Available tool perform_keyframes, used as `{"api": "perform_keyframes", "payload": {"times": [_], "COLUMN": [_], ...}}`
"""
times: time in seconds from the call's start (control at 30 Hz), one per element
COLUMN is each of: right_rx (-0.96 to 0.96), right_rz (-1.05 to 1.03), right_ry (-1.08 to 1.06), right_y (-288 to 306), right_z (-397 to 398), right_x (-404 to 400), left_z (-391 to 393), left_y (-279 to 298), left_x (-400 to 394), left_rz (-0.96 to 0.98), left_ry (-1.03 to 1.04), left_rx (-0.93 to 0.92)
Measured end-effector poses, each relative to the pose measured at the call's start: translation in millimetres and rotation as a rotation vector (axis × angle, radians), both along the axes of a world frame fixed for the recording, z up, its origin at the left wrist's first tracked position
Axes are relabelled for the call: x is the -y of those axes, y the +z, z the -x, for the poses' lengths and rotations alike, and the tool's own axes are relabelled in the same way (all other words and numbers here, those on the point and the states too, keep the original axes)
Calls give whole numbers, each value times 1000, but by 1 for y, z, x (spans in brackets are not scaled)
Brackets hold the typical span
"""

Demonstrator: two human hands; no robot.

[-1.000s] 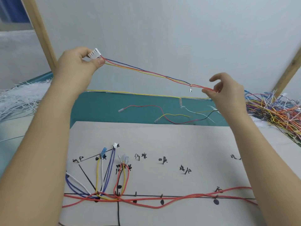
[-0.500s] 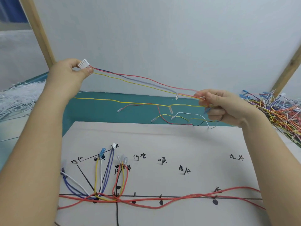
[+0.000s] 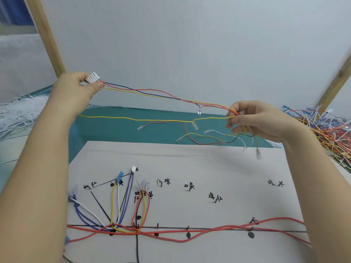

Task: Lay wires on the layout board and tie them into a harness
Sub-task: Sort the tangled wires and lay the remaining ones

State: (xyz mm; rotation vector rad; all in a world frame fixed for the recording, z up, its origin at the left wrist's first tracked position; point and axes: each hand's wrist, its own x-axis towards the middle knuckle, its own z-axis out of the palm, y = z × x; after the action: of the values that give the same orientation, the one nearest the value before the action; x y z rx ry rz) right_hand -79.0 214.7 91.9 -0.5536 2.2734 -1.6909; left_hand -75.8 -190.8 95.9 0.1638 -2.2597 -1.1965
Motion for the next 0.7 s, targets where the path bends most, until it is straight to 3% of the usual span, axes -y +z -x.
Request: {"api": "perform_keyframes", "payload": {"times": [0.27, 0.43, 0.6, 0.7], "right_rx": [84, 42, -23, -234], "right_rz": [262, 126, 106, -21], "right_ry": [146, 152, -15, -214], "right_y": [1, 0, 1, -2], "right_z": [-5, -2, 1, 7], "right_x": [-7, -7, -4, -2], "left_z": [2, 1, 1, -1], "left_y": [-8, -10, -12, -10], "left_x": [6, 6, 9, 6], "left_rz": [-85, -107, -106, -63], "left_ry": [-36, -41, -27, -31], "left_rx": [55, 88, 86, 94]}}
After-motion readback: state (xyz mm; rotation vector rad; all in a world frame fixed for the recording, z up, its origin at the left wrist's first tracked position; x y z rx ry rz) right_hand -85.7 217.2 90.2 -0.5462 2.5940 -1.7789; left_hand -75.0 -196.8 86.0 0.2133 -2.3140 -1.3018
